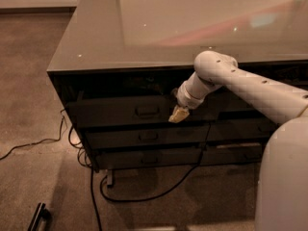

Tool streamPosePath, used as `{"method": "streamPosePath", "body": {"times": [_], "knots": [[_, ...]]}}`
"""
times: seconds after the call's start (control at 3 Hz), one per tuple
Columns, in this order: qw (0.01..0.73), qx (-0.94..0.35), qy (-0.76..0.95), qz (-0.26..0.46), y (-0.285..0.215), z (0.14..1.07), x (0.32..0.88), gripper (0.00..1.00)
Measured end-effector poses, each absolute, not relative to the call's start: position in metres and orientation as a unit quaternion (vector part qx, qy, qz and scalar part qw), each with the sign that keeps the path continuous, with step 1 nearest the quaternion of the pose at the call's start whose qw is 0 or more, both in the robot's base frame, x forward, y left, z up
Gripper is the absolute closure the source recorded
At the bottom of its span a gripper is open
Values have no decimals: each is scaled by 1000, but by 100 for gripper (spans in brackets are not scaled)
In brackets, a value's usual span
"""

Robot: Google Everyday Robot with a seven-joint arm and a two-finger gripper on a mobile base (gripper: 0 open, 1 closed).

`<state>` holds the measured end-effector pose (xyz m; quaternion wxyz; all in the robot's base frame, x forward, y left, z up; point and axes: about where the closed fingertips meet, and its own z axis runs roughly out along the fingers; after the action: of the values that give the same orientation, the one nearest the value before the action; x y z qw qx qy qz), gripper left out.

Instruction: Open top drawer

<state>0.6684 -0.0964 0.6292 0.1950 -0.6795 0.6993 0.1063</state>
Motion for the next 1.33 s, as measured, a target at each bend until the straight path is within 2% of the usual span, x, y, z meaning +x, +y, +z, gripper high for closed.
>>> {"method": "streamPosePath", "body": {"times": [0.67,1.0,1.33], "knots": [[196,-679,700,105,-96,640,670,95],[196,-679,700,106,-96,640,669,0],[198,-679,699,107,-95,639,670,0]]}}
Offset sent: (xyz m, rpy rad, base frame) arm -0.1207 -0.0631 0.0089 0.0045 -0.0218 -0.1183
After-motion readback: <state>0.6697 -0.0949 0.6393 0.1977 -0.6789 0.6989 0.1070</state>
